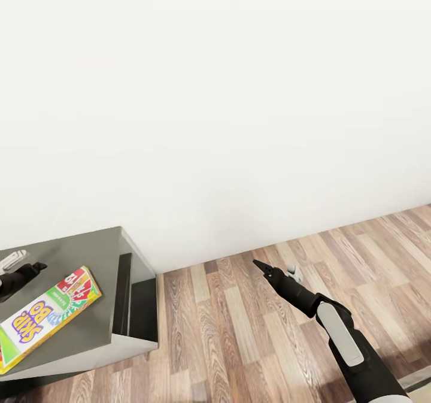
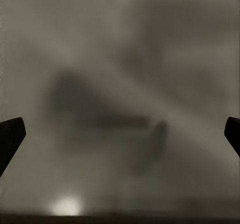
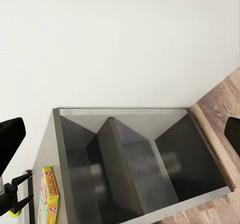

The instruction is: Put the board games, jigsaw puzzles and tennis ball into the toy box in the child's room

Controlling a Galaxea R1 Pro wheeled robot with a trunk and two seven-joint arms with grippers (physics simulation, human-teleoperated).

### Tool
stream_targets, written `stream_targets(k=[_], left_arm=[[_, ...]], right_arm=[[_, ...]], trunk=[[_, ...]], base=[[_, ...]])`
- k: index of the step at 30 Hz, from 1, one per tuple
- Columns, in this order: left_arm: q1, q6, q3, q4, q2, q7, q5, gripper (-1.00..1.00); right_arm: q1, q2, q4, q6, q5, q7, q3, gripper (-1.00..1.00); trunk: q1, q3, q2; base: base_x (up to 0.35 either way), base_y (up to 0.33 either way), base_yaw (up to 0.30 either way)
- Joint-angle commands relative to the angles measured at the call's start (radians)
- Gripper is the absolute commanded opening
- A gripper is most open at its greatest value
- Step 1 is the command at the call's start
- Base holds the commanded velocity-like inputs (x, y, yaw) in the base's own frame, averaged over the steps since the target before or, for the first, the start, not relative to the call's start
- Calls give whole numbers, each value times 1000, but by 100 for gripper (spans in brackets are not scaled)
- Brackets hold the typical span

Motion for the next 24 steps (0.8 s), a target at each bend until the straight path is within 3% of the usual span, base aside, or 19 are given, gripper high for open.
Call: stream_targets(k=[1, 24], left_arm=[[-1, 7, 3, -3, 0, 0, 8, 100], [-1, 19, 3, -11, -1, 0, 8, 100]], right_arm=[[-1, -1, 0, 3, -4, 0, 1, 100], [-1, -1, 0, 1, -4, 1, 1, 100]], trunk=[[1, 0, -2], [1, 36, -2]], base=[[0, 0, 60], [-8, 0, 52]])
